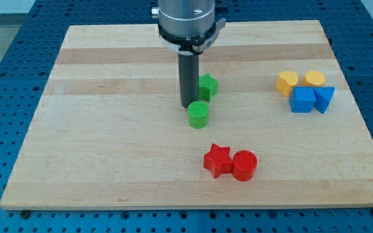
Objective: Place the green circle to the top of the red star
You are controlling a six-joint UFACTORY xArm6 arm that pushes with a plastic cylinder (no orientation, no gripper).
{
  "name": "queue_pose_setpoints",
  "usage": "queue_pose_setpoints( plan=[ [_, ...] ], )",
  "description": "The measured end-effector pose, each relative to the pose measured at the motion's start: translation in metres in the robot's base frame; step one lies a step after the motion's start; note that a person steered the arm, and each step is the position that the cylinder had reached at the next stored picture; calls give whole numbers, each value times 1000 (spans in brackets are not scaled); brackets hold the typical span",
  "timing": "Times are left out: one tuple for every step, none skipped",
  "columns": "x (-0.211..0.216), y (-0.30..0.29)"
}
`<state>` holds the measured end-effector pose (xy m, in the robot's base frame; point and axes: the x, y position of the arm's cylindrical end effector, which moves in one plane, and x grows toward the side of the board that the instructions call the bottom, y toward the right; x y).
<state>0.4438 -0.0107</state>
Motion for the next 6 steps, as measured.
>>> queue_pose_setpoints(
  plan=[
    [24,2],
    [41,5],
    [41,17],
    [40,28],
    [47,33],
    [53,34]
  ],
)
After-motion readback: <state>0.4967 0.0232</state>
